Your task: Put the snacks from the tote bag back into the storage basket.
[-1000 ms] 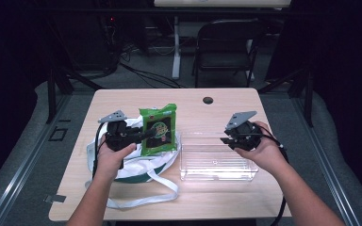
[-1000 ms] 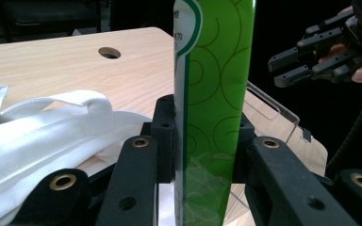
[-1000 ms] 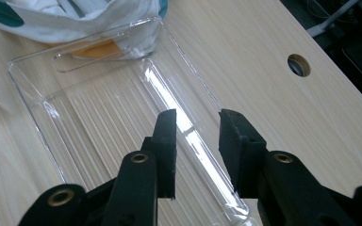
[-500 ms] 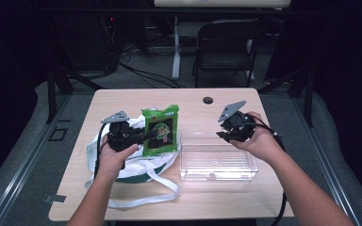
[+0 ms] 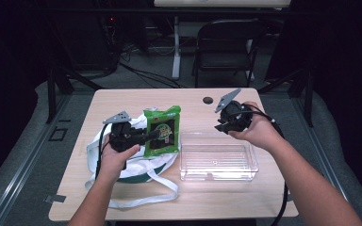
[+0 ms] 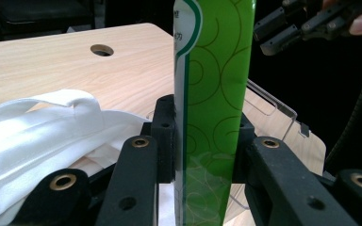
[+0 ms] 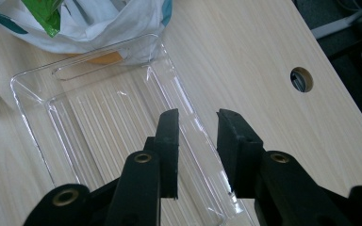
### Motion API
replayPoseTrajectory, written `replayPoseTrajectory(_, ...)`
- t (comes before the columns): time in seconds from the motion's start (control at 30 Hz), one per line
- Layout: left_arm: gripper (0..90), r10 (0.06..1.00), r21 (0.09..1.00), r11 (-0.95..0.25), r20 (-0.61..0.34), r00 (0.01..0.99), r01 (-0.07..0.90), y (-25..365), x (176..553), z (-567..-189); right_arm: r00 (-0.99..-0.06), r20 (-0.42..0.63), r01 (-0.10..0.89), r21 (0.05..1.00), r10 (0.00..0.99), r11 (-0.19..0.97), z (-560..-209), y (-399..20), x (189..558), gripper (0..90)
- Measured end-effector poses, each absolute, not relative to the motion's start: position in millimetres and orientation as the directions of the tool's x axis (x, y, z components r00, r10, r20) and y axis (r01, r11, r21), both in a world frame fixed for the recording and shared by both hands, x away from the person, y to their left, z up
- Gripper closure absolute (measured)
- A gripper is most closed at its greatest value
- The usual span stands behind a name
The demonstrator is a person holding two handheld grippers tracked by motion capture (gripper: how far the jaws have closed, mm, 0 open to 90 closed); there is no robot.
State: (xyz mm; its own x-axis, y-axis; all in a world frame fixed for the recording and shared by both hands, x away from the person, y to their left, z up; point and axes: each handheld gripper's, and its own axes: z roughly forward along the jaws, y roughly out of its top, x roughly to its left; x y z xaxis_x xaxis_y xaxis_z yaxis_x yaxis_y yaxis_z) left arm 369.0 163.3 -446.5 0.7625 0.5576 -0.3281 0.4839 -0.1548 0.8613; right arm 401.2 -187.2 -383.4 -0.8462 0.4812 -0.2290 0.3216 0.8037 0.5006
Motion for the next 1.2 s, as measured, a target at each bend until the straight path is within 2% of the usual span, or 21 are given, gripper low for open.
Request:
replayPoseTrajectory(0.23, 72.2, 0.549, 0.865, -0.159, -0.323, 0.771, 0.476, 160.9, 367.7, -445.8, -0.874, -0.173, 0.328, 0.478, 0.453, 0.815, -371.2, -183.7, 415.0, 70.1)
replayPoseTrajectory(0.47, 72.2, 0.55, 0.861, -0.171, -0.32, 0.771, 0.479, 158.6, 367.3, -446.2, -0.888, -0.19, 0.311, 0.423, 0.419, 0.851, -362.2, -178.1, 422.6, 68.6)
replayPoseTrajectory(0.73, 72.2, 0.538, 0.864, -0.172, -0.319, 0.78, 0.473, 156.1, 365.9, -445.4, -0.897, -0.165, 0.316, 0.407, 0.41, 0.857, -352.4, -174.1, 428.0, 68.5)
replayPoseTrajectory(0.97, 72.2, 0.528, 0.861, -0.183, -0.32, 0.787, 0.474, 150.4, 365.2, -447.0, -0.931, -0.166, 0.245, 0.371, 0.324, 0.896, -342.2, -163.4, 424.3, 69.8)
replayPoseTrajectory(1.2, 72.2, 0.516, 0.863, -0.188, -0.32, 0.795, 0.469, 146.2, 363.3, -446.6, -0.947, -0.164, 0.2, 0.37, 0.275, 0.907, -331.0, -153.6, 421.5, 65.5)
